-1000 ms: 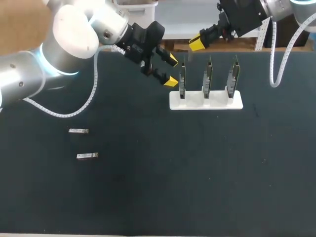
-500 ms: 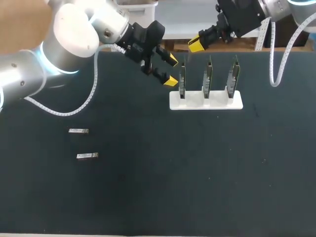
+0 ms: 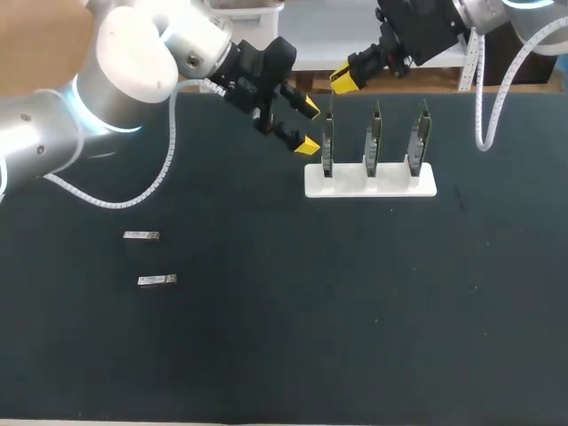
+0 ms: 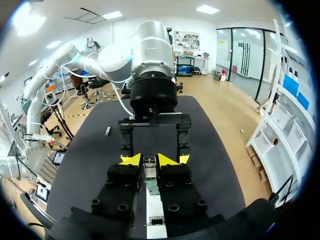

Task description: Pick up the optical module with the left hand, and insert it into the network port with the right hand.

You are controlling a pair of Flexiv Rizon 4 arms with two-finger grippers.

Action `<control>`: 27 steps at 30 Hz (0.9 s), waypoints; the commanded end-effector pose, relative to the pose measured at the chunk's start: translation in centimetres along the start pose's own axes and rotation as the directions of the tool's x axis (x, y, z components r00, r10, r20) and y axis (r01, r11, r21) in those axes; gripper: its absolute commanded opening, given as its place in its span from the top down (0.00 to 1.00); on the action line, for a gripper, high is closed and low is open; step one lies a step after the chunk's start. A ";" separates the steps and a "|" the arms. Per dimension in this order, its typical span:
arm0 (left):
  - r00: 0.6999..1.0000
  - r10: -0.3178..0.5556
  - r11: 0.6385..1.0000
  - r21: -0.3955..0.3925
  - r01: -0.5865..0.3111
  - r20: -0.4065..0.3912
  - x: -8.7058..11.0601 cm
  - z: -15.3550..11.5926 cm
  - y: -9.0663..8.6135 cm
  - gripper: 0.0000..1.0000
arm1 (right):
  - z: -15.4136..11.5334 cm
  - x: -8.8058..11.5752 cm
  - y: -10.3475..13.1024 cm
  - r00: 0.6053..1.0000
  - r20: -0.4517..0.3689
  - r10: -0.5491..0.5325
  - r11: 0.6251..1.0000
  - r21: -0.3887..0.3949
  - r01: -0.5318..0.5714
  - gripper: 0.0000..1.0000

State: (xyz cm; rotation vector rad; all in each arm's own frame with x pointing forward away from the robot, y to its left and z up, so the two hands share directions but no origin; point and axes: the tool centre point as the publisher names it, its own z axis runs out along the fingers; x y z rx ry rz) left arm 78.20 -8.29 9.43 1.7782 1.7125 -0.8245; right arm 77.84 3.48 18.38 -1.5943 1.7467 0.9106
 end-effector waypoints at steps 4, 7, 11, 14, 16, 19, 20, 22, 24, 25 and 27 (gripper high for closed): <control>1.000 -0.001 1.000 0.005 0.002 -0.004 -0.1 0.0 0.2 0.00 | 0.5 -0.1 -0.6 1.000 -0.010 0.002 1.000 -0.011 -0.002 1.00; 1.000 -0.001 1.000 0.005 0.002 -0.004 -0.1 0.0 0.2 0.00 | 0.7 -0.1 -0.7 1.000 -0.016 0.004 1.000 -0.006 -0.004 1.00; 1.000 -0.001 1.000 0.005 0.002 -0.004 -0.1 0.0 0.2 0.00 | 0.9 0.0 -0.8 1.000 -0.028 -0.001 1.000 0.002 0.001 1.00; 1.000 -0.001 1.000 0.005 0.002 -0.004 -0.1 0.0 0.2 0.00 | 1.0 0.0 -0.9 1.000 -0.030 0.002 1.000 0.005 -0.002 1.00; 1.000 -0.001 1.000 0.005 0.002 -0.004 -0.1 0.0 0.2 0.00 | 1.0 0.0 -0.9 1.000 -0.030 0.003 1.000 0.004 -0.002 1.00; 1.000 -0.001 1.000 0.005 0.002 -0.004 -0.1 0.0 0.2 0.00 | 1.2 0.1 -0.8 0.999 -0.037 -0.002 1.000 0.000 0.002 1.00; 1.000 -0.001 1.000 0.005 0.002 -0.004 -0.1 0.0 0.2 0.00 | 1.2 0.1 -0.8 0.999 -0.039 -0.003 1.000 0.000 0.003 1.00; 1.000 -0.001 1.000 0.005 0.002 -0.004 -0.1 0.0 0.2 0.00 | 1.3 0.1 -0.7 0.999 -0.043 -0.005 1.000 -0.002 0.004 1.00; 1.000 -0.001 1.000 0.005 0.002 -0.004 -0.1 0.0 0.2 0.00 | 1.4 0.2 -0.7 0.999 -0.045 -0.002 1.000 -0.002 0.002 1.00; 1.000 -0.001 1.000 0.005 0.002 -0.004 -0.1 0.0 0.2 0.00 | 1.4 0.2 -0.7 0.999 -0.045 -0.001 1.000 -0.002 0.001 1.00; 1.000 -0.001 1.000 0.005 0.002 -0.004 -0.1 0.0 0.2 0.00 | 1.4 0.3 -0.6 0.999 -0.048 0.000 1.000 0.000 0.000 1.00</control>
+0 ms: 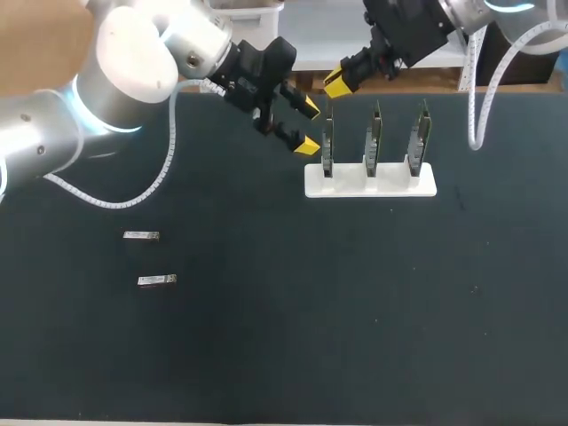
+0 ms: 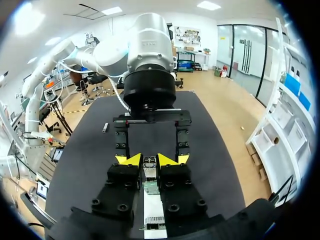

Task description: Pick up the optical module with the left hand, and insert it into the network port with the right hand.

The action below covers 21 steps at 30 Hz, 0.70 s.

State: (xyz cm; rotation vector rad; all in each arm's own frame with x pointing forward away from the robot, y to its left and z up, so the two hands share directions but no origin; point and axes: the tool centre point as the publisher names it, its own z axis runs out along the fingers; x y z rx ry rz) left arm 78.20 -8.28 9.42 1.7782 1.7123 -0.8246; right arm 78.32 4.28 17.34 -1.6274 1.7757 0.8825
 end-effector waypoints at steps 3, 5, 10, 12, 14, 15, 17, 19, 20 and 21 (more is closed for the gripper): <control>1.000 -0.002 1.000 0.004 0.002 -0.004 -0.1 0.0 0.2 0.00 | 0.2 0.0 0.0 1.000 -0.003 0.004 1.000 0.004 -0.004 1.00; 1.000 -0.002 1.000 0.004 0.002 -0.004 -0.1 0.0 0.2 0.00 | 0.2 0.1 0.0 1.000 -0.004 0.005 1.000 0.005 -0.005 1.00; 1.000 -0.002 1.000 0.004 0.002 -0.004 -0.1 0.0 0.2 0.00 | 0.3 0.2 0.1 1.000 -0.013 0.002 1.000 0.005 -0.001 1.00; 1.000 -0.002 1.000 0.004 0.002 -0.004 -0.1 0.0 0.2 0.00 | 0.3 0.1 0.1 1.000 -0.013 -0.002 1.000 0.005 0.002 1.00; 1.000 -0.002 1.000 0.004 0.002 -0.004 -0.1 0.0 0.2 0.00 | 0.3 0.0 0.1 1.000 -0.011 -0.008 1.000 0.003 0.008 1.00; 1.000 -0.002 1.000 0.004 0.002 -0.004 -0.1 0.0 0.2 0.00 | 0.3 0.0 0.1 1.000 -0.012 -0.013 1.000 0.003 0.013 1.00; 1.000 -0.002 1.000 0.004 0.002 -0.004 -0.1 0.0 0.2 0.00 | 0.2 0.0 0.1 1.000 -0.017 -0.019 1.000 0.006 0.019 1.00; 1.000 -0.002 1.000 0.004 0.002 -0.004 -0.1 0.0 0.2 0.00 | 0.2 0.0 0.1 1.000 -0.020 -0.023 1.000 0.006 0.023 1.00; 1.000 -0.002 1.000 0.004 0.002 -0.004 -0.1 0.0 0.2 0.00 | 0.2 0.0 0.1 1.000 -0.020 -0.024 1.000 0.006 0.024 1.00; 1.000 -0.002 1.000 0.004 0.002 -0.004 -0.1 0.0 0.2 0.00 | 0.2 -0.1 0.2 0.999 -0.021 -0.026 1.000 0.006 0.027 1.00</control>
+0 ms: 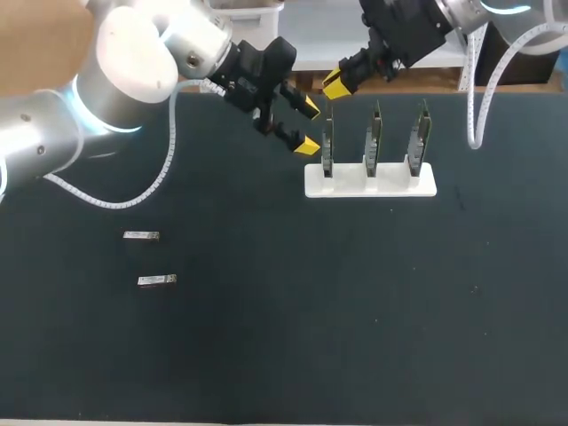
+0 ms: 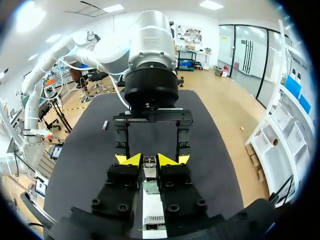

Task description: Pick up the optical module with the left hand, and insert it into the network port with the right hand.

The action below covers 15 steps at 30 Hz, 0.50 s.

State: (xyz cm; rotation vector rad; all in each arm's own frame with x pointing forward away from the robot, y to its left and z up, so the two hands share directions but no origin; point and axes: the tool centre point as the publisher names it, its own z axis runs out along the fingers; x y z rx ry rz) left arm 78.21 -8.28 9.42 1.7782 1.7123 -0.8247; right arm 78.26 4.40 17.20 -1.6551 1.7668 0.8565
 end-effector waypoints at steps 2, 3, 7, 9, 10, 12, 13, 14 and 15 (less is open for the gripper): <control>1.000 -0.002 1.000 0.004 0.002 -0.004 -0.1 0.0 0.2 0.00 | 0.0 -0.1 0.2 1.000 -0.007 -0.013 1.000 0.005 0.013 1.00; 1.000 -0.002 1.000 0.004 0.002 -0.004 -0.1 0.0 0.2 0.00 | -0.1 -0.2 0.3 1.000 -0.007 -0.018 1.000 0.003 0.018 1.00; 1.000 -0.002 1.000 0.004 0.002 -0.004 -0.1 0.0 0.2 0.00 | -0.1 -0.3 0.3 1.000 -0.009 -0.029 1.000 0.003 0.029 1.00; 1.000 -0.002 1.000 0.004 0.002 -0.004 -0.1 0.0 0.2 0.00 | -0.1 -0.3 0.3 0.999 -0.012 -0.030 1.000 0.004 0.030 1.00; 1.000 -0.002 1.000 0.004 0.002 -0.004 -0.1 0.0 0.2 0.00 | -0.1 -0.2 0.3 0.999 -0.015 -0.032 0.999 0.005 0.033 1.00; 1.000 -0.002 1.000 0.004 0.002 -0.004 -0.1 0.0 0.2 0.00 | -0.1 -0.2 0.2 0.999 -0.018 -0.034 0.999 0.004 0.034 1.00; 1.000 -0.002 1.000 0.004 0.002 -0.004 -0.1 0.0 0.2 0.00 | -0.1 -0.2 0.2 0.999 -0.019 -0.035 0.999 0.004 0.035 1.00; 1.000 -0.002 1.000 0.004 0.002 -0.004 -0.1 0.0 0.2 0.00 | -0.2 -0.2 0.2 0.999 -0.019 -0.035 0.999 0.003 0.035 1.00; 1.000 -0.002 1.000 0.004 0.002 -0.004 -0.1 0.0 0.2 0.00 | -0.2 -0.2 0.2 0.999 -0.019 -0.034 0.999 0.002 0.034 1.00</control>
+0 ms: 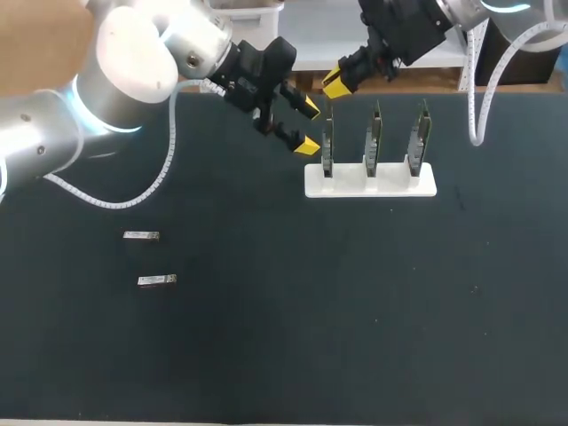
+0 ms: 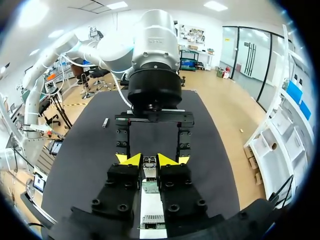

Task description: Pick up the optical module with the left hand, and insert it into the network port with the right hand.

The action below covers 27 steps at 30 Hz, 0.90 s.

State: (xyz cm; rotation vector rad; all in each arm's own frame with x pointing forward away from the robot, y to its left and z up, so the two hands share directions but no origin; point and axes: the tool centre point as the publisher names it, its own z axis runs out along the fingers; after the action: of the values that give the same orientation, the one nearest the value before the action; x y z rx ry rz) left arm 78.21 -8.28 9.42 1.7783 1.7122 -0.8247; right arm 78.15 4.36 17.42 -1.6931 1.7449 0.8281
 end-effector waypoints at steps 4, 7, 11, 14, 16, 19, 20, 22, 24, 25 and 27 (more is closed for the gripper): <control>1.000 -0.002 1.000 0.004 0.002 -0.004 -0.1 0.0 0.2 0.00 | 0.1 0.1 0.1 1.000 -0.003 0.002 1.000 -0.002 -0.002 1.00; 1.000 -0.002 1.000 0.004 0.002 -0.004 -0.1 0.0 0.2 0.00 | 0.1 0.1 0.0 1.000 -0.004 0.002 1.000 -0.004 -0.002 1.00; 1.000 -0.002 1.000 0.004 0.002 -0.004 -0.1 0.0 0.2 0.00 | 0.2 0.2 0.0 1.000 -0.010 0.001 1.000 -0.005 -0.002 1.00; 1.000 -0.002 1.000 0.004 0.002 -0.004 -0.1 0.0 0.2 0.00 | 0.2 0.2 0.0 1.000 -0.013 0.001 1.000 -0.005 -0.001 1.00; 1.000 -0.002 1.000 0.004 0.002 -0.004 -0.1 0.0 0.2 0.00 | 0.3 0.3 -0.1 1.000 -0.014 0.002 1.000 -0.005 -0.002 1.00; 1.000 -0.002 1.000 0.004 0.002 -0.004 -0.1 0.0 0.2 0.00 | 0.4 0.4 -0.1 1.000 -0.020 0.001 1.000 -0.007 -0.001 1.00; 1.000 -0.002 1.000 0.004 0.002 -0.004 -0.1 0.0 0.2 0.00 | 0.5 0.4 -0.1 1.000 -0.021 0.001 1.000 -0.007 -0.001 1.00; 1.000 -0.002 1.000 0.004 0.002 -0.004 -0.1 0.0 0.2 0.00 | 0.5 0.5 -0.1 1.000 -0.023 0.002 1.000 -0.007 -0.002 1.00; 1.000 -0.002 1.000 0.004 0.002 -0.004 -0.1 0.0 0.2 0.00 | 0.5 0.5 -0.1 1.000 -0.026 0.003 1.000 -0.006 -0.003 1.00; 1.000 -0.002 1.000 0.004 0.002 -0.004 -0.1 0.0 0.2 0.00 | 0.5 0.5 -0.1 1.000 -0.026 0.003 1.000 -0.005 -0.003 1.00; 1.000 -0.002 1.000 0.004 0.002 -0.004 -0.1 0.0 0.2 0.00 | 0.4 0.4 -0.1 1.000 -0.022 0.001 1.000 -0.003 -0.001 1.00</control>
State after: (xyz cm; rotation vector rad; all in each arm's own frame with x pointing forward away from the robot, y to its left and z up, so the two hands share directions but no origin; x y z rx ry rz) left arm 78.21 -8.28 9.42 1.7783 1.7122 -0.8247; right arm 78.09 4.29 17.07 -1.7089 1.7618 0.8152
